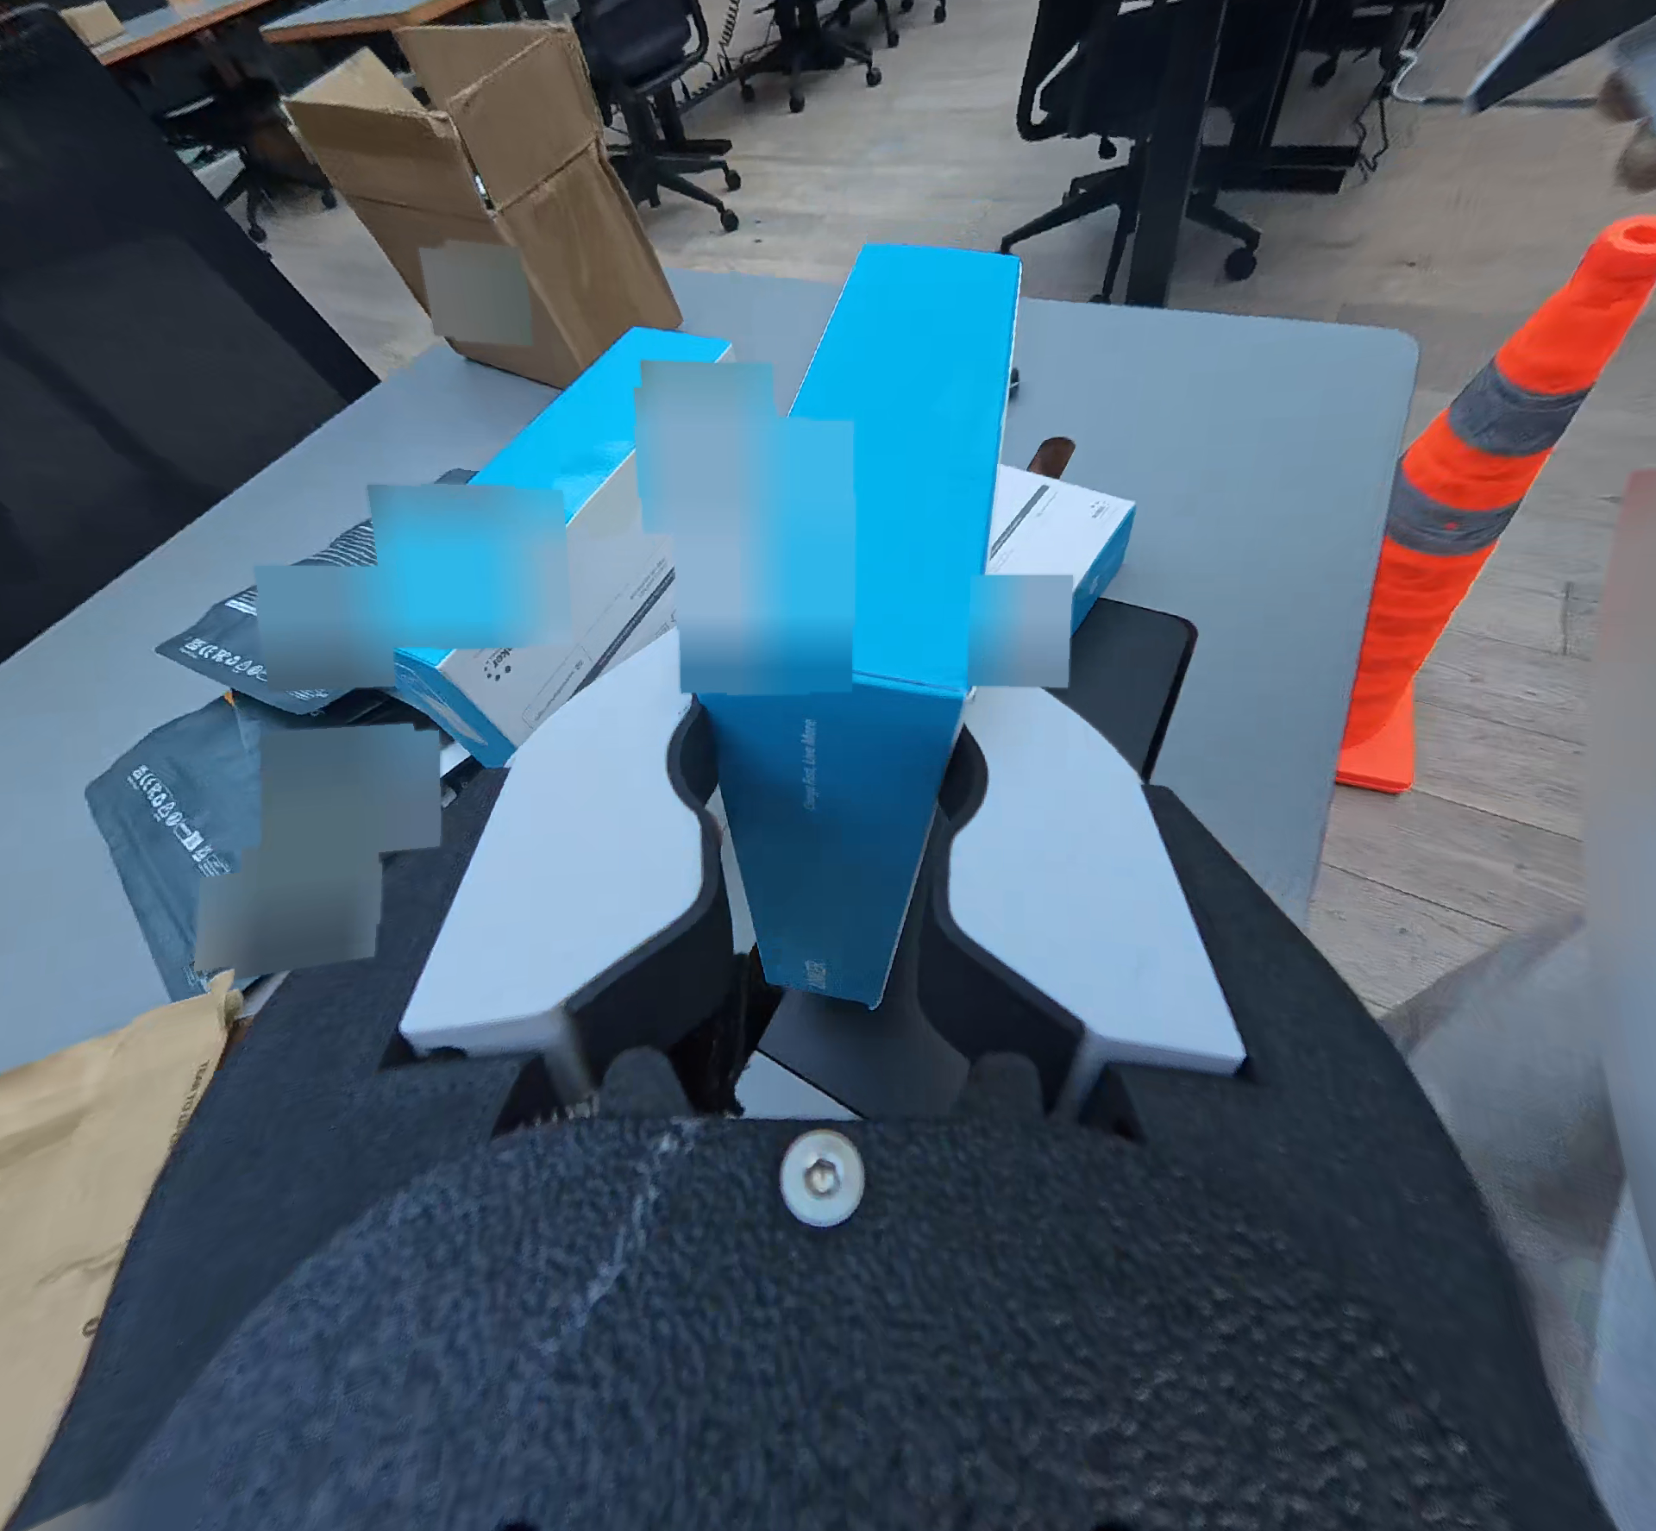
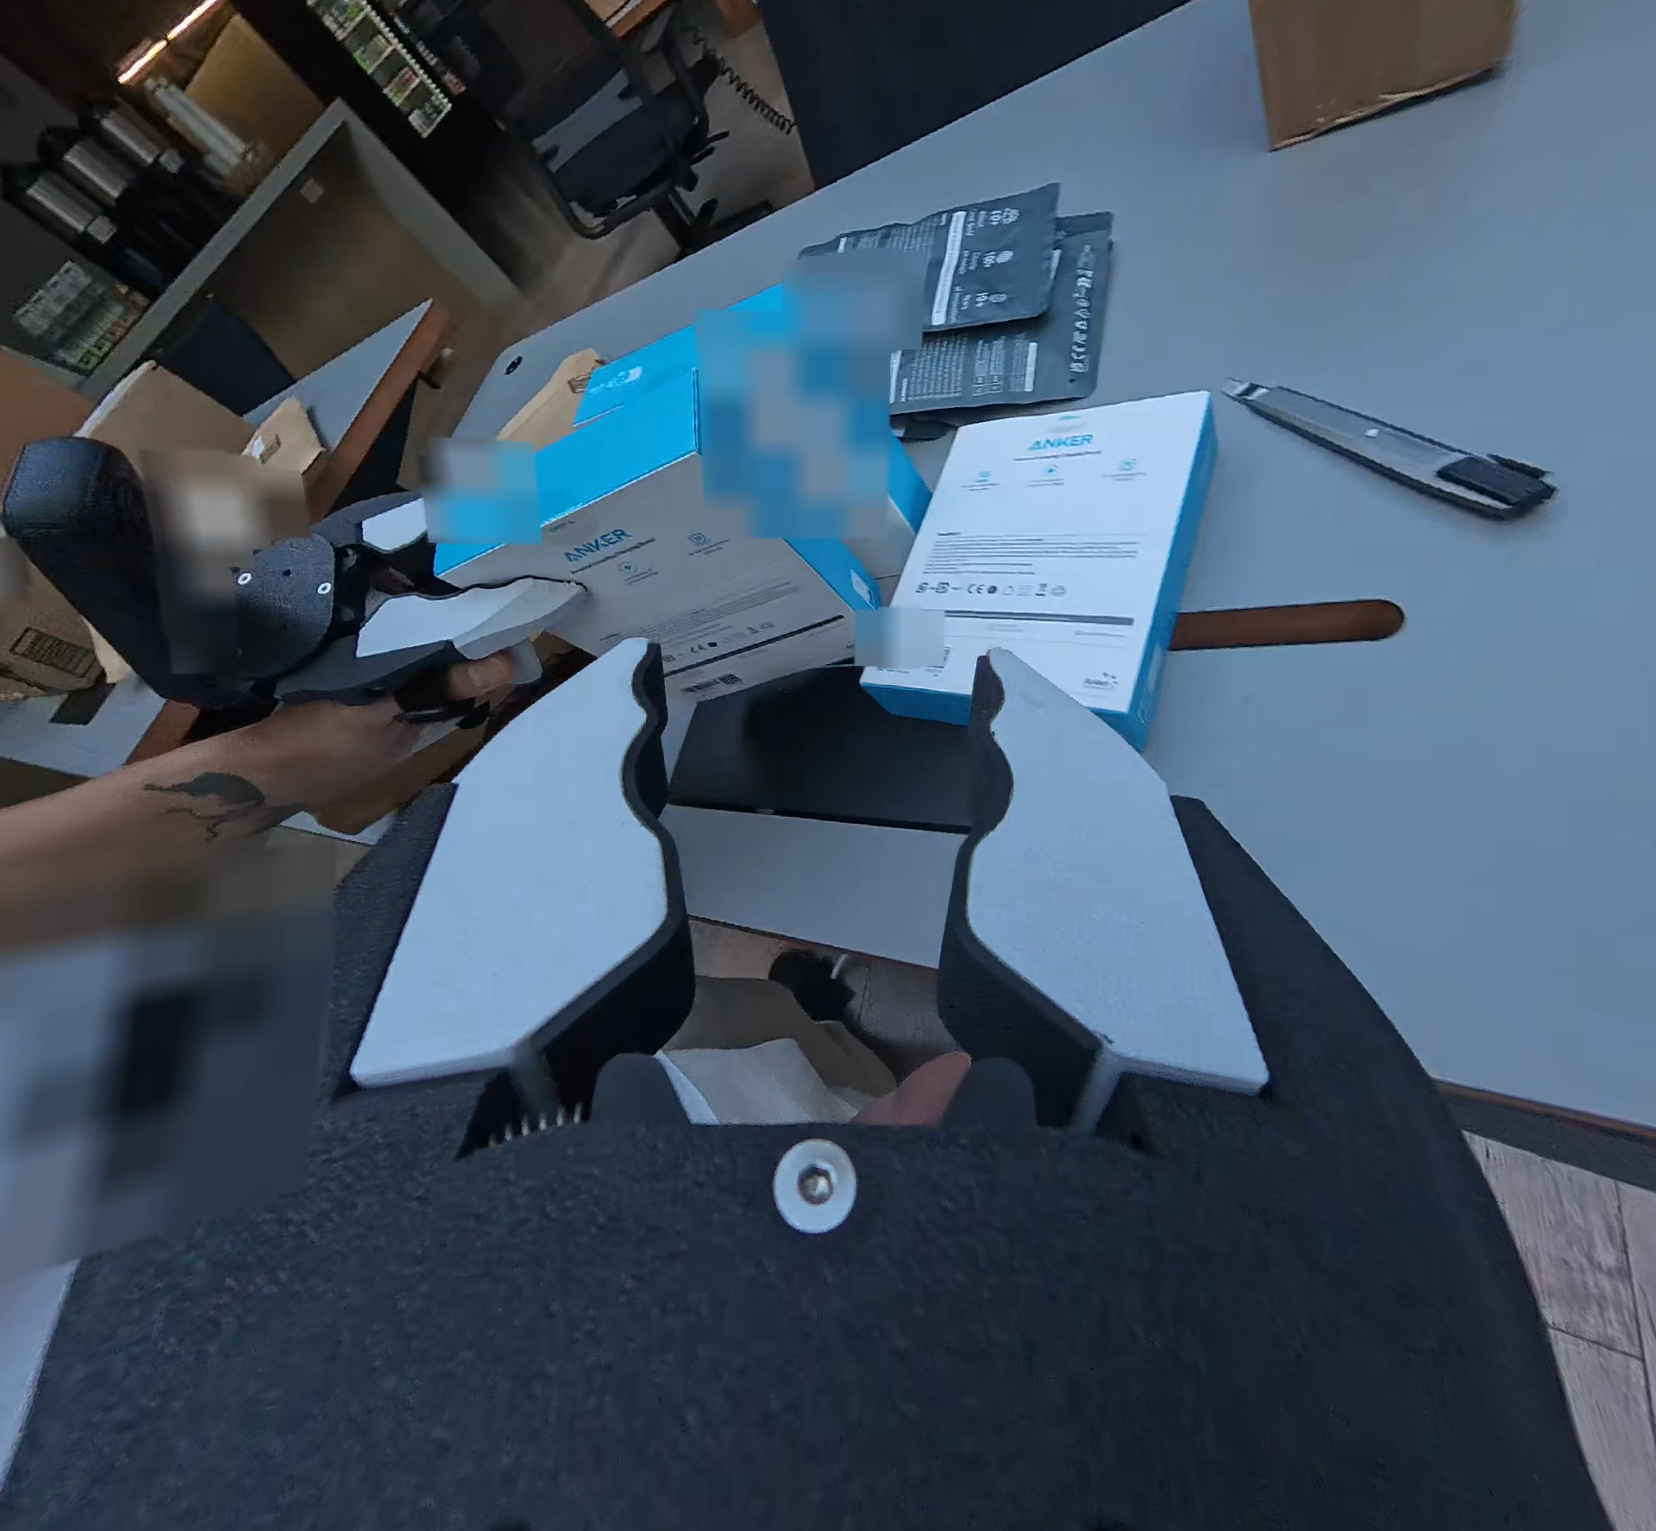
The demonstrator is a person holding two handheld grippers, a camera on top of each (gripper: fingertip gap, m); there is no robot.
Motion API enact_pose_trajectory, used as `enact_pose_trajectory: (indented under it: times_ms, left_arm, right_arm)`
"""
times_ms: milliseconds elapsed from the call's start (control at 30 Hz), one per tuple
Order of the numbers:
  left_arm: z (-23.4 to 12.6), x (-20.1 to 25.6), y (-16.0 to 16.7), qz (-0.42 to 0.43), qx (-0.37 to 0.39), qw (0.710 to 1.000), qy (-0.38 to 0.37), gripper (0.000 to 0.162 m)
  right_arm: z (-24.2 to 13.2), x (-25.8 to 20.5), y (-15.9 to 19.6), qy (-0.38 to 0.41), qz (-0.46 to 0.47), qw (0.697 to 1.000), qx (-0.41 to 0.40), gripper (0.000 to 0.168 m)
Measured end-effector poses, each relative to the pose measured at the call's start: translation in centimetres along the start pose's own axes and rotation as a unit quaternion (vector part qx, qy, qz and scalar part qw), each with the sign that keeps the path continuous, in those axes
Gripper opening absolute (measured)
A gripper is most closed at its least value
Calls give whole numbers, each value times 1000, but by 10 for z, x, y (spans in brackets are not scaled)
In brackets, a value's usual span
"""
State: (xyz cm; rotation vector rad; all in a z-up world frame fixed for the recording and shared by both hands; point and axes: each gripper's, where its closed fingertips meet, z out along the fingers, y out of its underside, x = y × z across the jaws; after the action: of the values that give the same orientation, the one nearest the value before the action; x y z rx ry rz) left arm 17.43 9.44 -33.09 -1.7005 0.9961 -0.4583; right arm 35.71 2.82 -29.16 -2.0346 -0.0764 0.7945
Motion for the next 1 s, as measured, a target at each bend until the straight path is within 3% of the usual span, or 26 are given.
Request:
enact_pose_trajectory:
  times_ms: [233,500,667,767,1000]
  left_arm:
    - [25,-29,26,56,20,997,-39,48]
    - [26,-55,26,46,37,992,-109,58]
    - [15,-76,23,28,37,990,-135,59]
    - [14,-80,24,23,30,989,-146,61]
    - [7,-71,34,-11,9,985,-174,62]
  right_arm:
    - [-33,24,21,32,37,999,-11,64]
    - [-3,13,26,-12,23,998,-53,65]
    - [40,10,17,-34,-34,996,-77,70]
    - [77,13,10,-51,-137,984,-102,74]
    - [195,21,8,-174,-326,905,-210,108]
